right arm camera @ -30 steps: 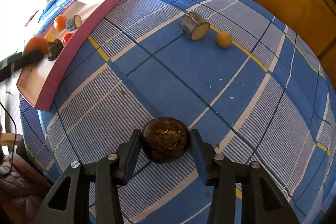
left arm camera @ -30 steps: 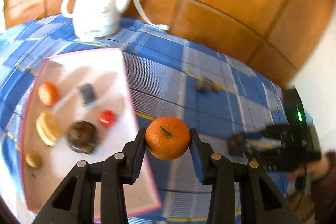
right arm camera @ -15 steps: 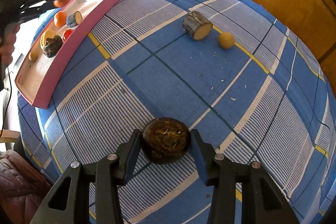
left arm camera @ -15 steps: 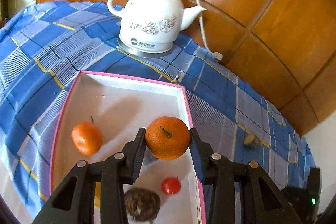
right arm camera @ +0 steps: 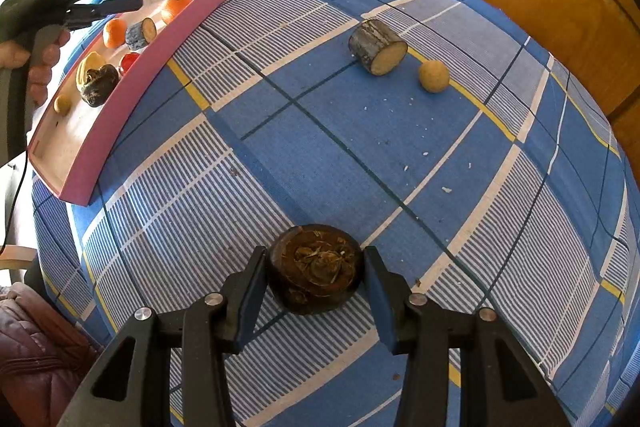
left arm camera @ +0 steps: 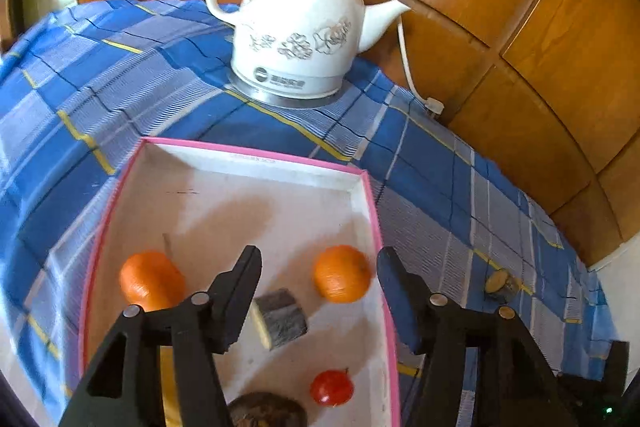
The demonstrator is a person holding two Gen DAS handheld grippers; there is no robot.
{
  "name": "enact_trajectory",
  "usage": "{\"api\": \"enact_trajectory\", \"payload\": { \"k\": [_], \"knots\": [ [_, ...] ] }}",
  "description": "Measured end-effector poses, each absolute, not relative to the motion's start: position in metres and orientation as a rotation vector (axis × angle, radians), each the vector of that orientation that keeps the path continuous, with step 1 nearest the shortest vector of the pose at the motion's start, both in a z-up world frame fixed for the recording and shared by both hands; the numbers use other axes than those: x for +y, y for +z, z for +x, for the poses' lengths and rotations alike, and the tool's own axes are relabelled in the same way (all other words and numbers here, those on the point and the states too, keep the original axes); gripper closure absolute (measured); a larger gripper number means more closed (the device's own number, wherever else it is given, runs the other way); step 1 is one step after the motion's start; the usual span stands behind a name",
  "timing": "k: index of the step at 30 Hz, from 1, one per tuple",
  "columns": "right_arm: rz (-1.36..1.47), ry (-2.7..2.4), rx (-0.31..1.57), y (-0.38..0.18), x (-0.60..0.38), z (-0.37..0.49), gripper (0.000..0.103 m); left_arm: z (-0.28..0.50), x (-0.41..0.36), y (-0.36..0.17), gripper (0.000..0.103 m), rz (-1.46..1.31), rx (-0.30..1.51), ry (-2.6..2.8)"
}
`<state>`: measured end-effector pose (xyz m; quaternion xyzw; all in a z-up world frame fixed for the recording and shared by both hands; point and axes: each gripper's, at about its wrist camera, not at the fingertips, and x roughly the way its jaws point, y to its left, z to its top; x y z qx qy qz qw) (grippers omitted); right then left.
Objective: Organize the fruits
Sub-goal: 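Carry the orange into the tray and open left tool while right tool holds brown fruit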
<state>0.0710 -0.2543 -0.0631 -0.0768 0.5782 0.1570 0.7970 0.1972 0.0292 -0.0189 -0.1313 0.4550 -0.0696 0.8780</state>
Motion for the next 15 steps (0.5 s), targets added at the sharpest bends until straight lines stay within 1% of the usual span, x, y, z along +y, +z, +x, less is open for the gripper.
{"api": "enact_trajectory", "payload": {
  "k": [3,15],
  "knots": [
    [-0.167,0.337,1.241,-0.063,-0.255,0.071,0.055,0.18,0.032,-0.016,0.044,-0.252,0.937,-0.093],
    [-0.177,0.331,1.231,-0.062,-0.254,0.07,0.055,0.104,0.02,-0.011,0.043,-0.096,0.873,-0.076]
  ]
}}
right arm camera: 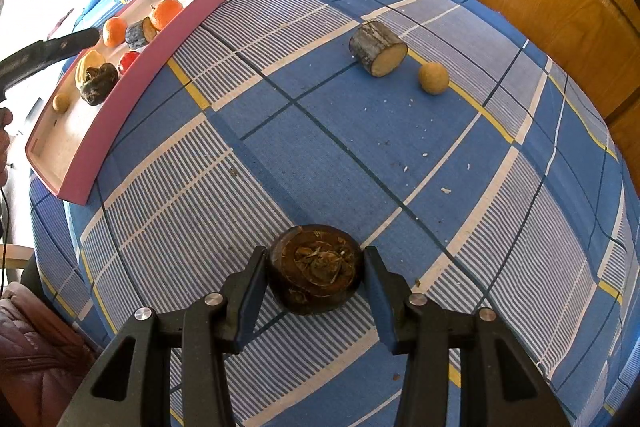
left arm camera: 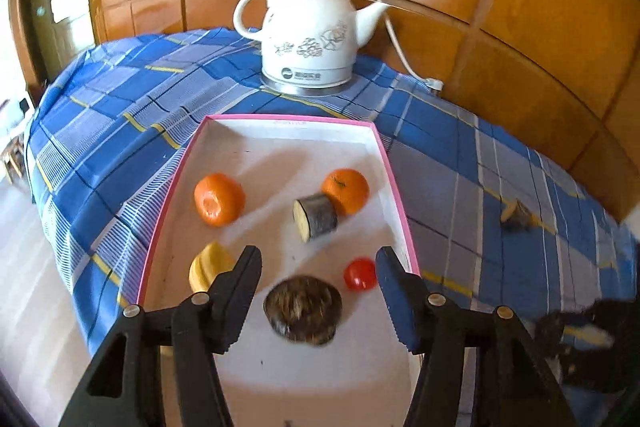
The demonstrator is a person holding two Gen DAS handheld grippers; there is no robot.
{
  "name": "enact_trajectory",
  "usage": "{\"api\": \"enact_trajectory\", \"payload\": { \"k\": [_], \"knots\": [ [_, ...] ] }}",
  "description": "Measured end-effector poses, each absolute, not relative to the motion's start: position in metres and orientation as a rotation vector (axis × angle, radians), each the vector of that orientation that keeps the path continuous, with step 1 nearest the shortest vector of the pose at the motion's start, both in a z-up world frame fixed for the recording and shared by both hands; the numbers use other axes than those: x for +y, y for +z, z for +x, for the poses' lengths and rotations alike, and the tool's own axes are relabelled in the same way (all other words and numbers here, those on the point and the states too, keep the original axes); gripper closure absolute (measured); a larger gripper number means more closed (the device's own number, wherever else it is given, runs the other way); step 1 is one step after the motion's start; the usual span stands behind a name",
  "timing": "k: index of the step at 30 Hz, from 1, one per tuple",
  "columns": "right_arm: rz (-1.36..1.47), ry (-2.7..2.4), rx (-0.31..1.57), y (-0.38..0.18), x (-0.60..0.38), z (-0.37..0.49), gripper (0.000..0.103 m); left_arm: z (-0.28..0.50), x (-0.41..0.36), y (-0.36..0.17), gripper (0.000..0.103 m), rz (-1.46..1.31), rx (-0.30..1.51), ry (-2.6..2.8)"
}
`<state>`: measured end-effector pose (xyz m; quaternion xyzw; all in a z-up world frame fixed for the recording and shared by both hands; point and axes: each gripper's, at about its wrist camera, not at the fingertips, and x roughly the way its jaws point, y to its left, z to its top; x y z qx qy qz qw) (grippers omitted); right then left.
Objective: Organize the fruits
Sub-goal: 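Carry the orange into the tray and open left tool while right tool holds brown fruit, then carry the dark brown fruit in the right tool over the tray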
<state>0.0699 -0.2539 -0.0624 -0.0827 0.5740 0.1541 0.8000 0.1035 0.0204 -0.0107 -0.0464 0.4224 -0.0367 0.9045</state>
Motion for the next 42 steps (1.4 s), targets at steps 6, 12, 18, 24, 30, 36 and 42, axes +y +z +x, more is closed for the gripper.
{"api": "enact_trajectory", "payload": {
  "k": [6,12,18,24,30,36,42],
  "knots": [
    [-0.182,0.326,1.226,-0.062,-0.253,0.068,0.055,0.083,0.009,-0.005,0.042,-0.041,0.833,-0.098],
    [-0.185,0.312,1.224,-0.062,-0.251,0.067,0.055,0.071,0.004,-0.003,0.042,-0.042,0.831,-0.126],
    [-0.187,0.307,1.219,-0.063,-0.25,0.068,0.056,0.063,0.005,-0.004,0.042,-0.04,0.826,-0.127],
    [-0.185,0.303,1.208,-0.063,-0.251,0.067,0.056,0.059,0.006,-0.007,0.042,-0.046,0.841,-0.13],
    [-0.179,0.299,1.198,-0.063,-0.251,0.066,0.056,0.058,0.011,-0.008,0.042,-0.06,0.841,-0.123],
    [-0.168,0.294,1.192,-0.063,-0.252,0.066,0.056,0.058,0.017,-0.009,0.042,-0.068,0.844,-0.116],
    [-0.164,0.29,1.19,-0.062,-0.252,0.066,0.056,0.058,0.021,-0.011,0.042,-0.076,0.849,-0.114]
  ]
}}
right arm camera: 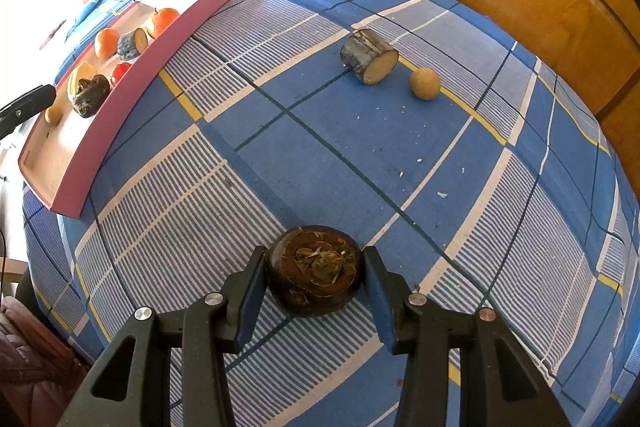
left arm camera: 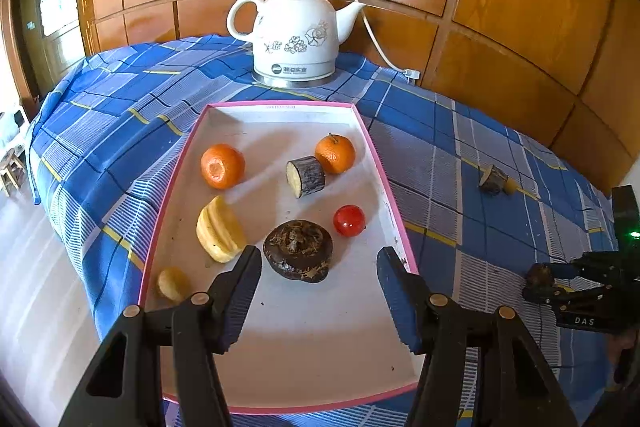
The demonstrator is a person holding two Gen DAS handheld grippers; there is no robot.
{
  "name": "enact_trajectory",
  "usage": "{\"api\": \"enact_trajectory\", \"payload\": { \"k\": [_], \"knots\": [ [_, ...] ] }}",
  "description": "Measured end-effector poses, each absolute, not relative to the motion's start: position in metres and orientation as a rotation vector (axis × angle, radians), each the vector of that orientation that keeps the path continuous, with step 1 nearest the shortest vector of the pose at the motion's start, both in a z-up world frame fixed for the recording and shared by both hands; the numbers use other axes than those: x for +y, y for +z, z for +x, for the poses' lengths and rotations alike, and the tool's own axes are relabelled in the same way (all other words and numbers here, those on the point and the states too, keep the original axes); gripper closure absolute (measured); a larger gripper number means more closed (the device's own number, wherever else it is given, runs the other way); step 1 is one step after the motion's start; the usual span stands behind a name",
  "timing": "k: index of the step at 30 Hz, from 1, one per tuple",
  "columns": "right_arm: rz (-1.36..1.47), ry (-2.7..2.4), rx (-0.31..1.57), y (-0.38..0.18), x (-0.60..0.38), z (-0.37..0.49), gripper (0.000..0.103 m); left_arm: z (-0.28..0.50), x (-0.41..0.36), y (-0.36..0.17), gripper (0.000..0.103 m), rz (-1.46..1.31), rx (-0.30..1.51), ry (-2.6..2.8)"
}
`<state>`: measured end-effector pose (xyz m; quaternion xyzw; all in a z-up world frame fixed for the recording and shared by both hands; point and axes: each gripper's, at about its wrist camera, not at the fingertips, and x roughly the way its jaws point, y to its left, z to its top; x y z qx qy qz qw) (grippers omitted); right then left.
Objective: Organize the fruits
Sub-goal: 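Carry the dark brown fruit in the right tool over the tray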
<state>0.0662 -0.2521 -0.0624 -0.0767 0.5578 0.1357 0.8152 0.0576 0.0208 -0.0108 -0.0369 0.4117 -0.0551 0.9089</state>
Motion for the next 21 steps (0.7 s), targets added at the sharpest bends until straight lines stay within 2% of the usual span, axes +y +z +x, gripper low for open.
{"api": "enact_trajectory", "payload": {
  "k": [21],
  "knots": [
    [-0.141,0.27,1.202,-0.064,-0.254,0.066,0.056,0.053,0.038,-0.013,0.042,-0.101,0.857,-0.103]
  ]
}}
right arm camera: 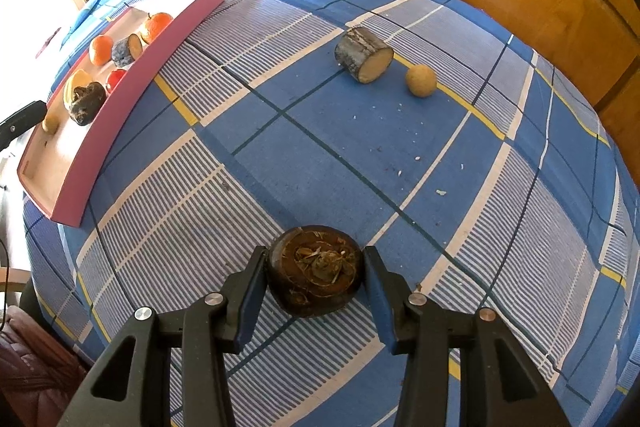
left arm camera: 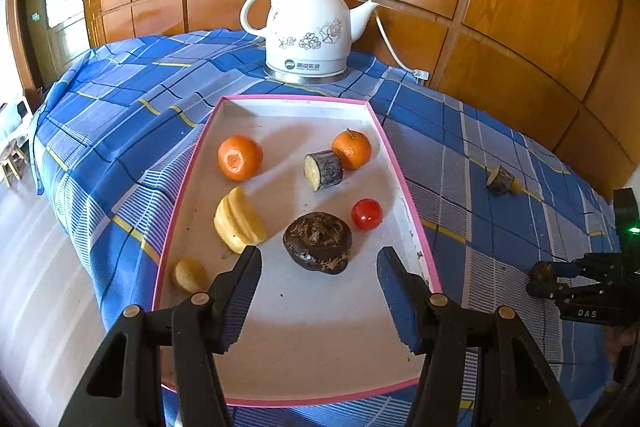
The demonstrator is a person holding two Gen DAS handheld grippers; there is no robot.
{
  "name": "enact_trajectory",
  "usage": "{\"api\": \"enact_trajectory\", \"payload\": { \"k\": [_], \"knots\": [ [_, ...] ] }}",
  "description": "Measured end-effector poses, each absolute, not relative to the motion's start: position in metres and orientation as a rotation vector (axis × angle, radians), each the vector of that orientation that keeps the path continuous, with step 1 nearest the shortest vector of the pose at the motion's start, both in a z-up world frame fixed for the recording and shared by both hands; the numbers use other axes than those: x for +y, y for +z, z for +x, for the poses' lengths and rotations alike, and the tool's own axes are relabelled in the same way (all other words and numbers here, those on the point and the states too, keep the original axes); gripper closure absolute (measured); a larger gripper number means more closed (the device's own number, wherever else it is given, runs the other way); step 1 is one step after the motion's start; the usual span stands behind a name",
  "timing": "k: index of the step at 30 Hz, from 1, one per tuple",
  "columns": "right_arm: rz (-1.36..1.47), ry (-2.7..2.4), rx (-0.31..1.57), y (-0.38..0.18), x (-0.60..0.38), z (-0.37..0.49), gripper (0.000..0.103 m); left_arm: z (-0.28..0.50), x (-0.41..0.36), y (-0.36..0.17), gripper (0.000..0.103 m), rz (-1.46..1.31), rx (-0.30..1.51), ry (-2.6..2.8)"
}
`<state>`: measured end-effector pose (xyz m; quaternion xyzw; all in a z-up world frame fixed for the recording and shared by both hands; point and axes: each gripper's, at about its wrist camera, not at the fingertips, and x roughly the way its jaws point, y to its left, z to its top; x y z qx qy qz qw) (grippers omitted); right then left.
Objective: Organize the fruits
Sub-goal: 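Carry the dark brown fruit in the right tool over the tray, then lower the brown fruit into the tray and open the right tool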
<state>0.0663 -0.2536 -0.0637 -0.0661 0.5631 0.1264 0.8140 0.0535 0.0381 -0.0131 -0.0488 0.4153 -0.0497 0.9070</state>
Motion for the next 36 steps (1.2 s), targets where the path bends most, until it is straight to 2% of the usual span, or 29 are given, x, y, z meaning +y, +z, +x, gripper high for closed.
{"api": "enact_trajectory", "payload": {
  "k": [7,19,29,32,36],
  "knots": [
    [-0.072,0.28,1.192,-0.048,-0.236,0.075,0.056,0.052,0.055,-0.009,0.042,-0.124,0.842,-0.08],
    [0.001,0.489,1.024,0.012,-0.123,0.124,0.056,0.05,0.079,-0.012,0.042,-0.178,0.844,-0.053],
    [0.019,0.491,1.072,-0.013,-0.072,0.181,0.055,0.05,0.088,-0.02,0.042,-0.207,0.866,-0.049],
    [0.071,0.481,1.078,-0.017,-0.077,0.187,0.048,0.05,0.09,-0.021,0.042,-0.212,0.869,-0.047],
    [0.094,0.473,1.059,-0.01,-0.088,0.179,0.047,0.05,0.09,-0.021,0.042,-0.215,0.865,-0.051]
  ]
}}
